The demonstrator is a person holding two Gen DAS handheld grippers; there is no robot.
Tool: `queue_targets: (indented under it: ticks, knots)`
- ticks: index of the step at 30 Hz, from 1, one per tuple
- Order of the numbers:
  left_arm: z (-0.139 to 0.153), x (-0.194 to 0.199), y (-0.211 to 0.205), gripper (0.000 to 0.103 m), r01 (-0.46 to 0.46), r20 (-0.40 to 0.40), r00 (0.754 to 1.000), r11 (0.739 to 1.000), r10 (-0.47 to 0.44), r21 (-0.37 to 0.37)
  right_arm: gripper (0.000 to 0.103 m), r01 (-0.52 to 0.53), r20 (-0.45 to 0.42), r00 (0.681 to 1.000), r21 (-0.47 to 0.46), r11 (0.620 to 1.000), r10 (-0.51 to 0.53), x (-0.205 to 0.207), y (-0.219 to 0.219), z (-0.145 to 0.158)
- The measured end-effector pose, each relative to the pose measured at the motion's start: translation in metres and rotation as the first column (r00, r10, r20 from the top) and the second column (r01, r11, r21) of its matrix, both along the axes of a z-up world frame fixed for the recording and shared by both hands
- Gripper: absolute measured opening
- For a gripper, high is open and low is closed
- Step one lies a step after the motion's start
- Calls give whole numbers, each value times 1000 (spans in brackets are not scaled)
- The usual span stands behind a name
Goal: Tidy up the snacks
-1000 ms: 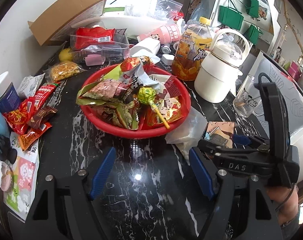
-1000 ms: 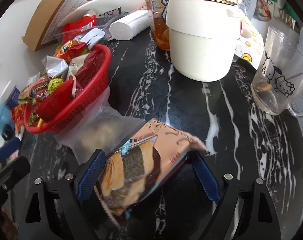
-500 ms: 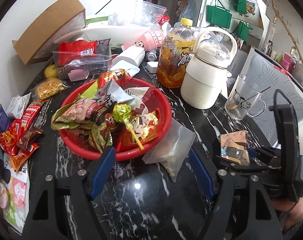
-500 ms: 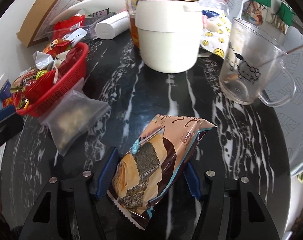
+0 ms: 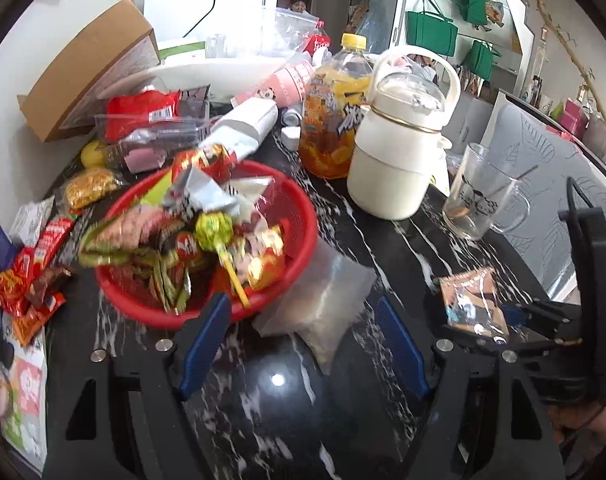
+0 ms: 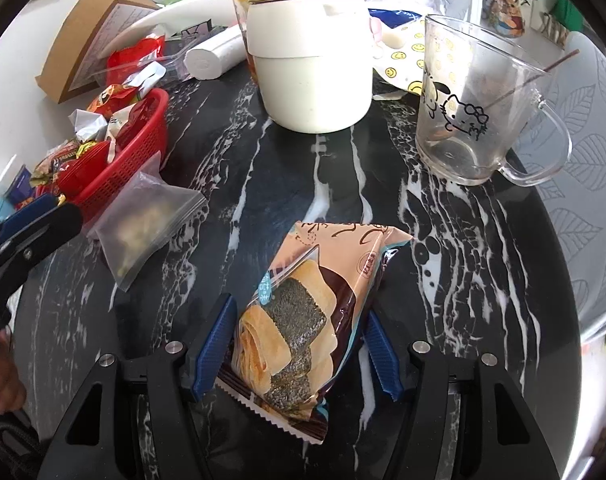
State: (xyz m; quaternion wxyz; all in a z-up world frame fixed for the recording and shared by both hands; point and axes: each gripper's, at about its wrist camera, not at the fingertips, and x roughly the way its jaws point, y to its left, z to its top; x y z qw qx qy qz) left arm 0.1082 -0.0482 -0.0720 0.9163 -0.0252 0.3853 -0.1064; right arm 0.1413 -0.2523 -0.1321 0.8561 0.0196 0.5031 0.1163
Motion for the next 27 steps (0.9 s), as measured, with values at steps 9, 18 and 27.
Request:
queue_targets:
  ticks: [9, 18, 27]
  knots:
    - [-29, 9, 1, 75, -29, -80, 996, 999, 26, -44, 63, -9, 7, 1000, 20, 1000, 8, -7, -4, 0]
    - [-40, 33, -10, 75, 4, -80, 997, 994, -13, -111, 63, 6, 8, 1000, 14, 1000, -6, -10, -16, 1]
    - [-43, 39, -31, 40, 68, -94, 992, 989, -80, -129, 61, 45, 9, 999, -3, 999, -45, -14, -30, 2]
